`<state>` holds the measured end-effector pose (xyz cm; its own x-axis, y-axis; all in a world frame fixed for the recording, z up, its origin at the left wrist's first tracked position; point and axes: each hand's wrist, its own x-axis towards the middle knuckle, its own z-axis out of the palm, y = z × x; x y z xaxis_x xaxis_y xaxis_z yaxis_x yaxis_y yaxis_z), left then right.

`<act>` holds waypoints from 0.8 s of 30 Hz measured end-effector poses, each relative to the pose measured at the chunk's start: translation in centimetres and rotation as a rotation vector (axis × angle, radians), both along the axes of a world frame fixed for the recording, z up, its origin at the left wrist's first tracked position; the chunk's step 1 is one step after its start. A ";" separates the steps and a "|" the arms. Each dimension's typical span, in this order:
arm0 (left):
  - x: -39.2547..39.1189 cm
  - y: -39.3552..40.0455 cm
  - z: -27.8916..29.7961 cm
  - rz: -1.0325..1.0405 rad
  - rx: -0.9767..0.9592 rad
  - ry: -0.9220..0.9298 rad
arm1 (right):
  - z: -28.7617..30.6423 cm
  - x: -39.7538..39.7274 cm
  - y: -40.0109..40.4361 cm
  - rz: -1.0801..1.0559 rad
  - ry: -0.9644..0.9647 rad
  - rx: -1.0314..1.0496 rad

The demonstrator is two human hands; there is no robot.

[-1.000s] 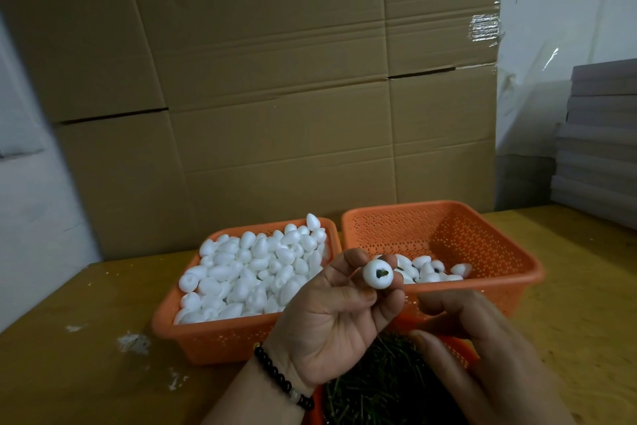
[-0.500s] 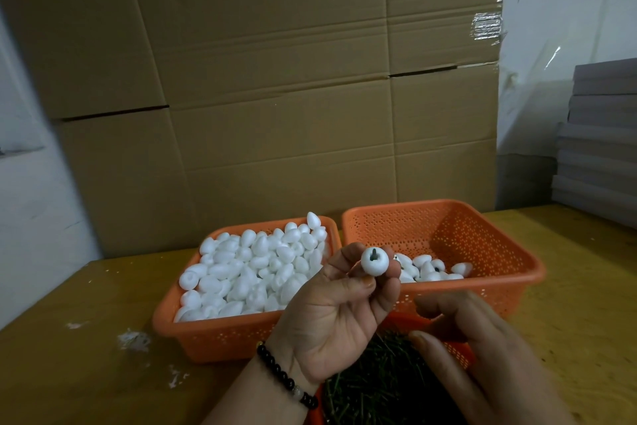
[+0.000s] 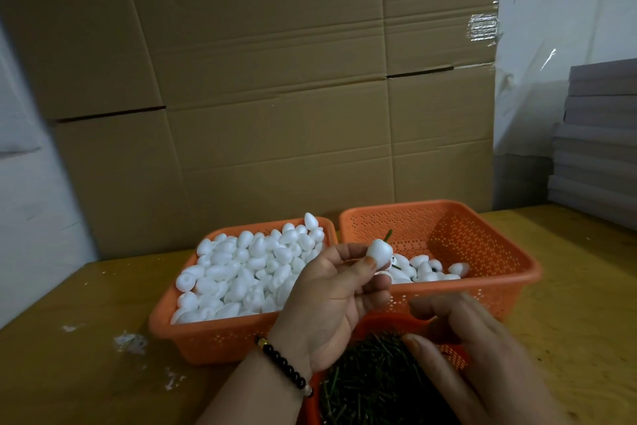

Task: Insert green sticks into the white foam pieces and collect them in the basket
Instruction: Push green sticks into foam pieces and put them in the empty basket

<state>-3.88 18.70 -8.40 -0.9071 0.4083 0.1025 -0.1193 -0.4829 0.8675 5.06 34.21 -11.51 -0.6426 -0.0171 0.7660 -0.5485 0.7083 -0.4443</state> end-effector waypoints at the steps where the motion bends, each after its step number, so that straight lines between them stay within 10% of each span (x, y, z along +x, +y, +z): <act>1: -0.2 0.2 -0.2 0.087 -0.124 0.068 | 0.0 0.0 0.0 -0.002 0.000 0.007; 13: -3.4 3.0 0.9 0.463 -1.246 0.861 | 0.0 0.2 -0.3 0.034 -0.177 0.260; 24: -5.3 3.2 1.1 0.435 -1.392 0.937 | -0.6 -0.5 0.1 0.036 -0.217 0.414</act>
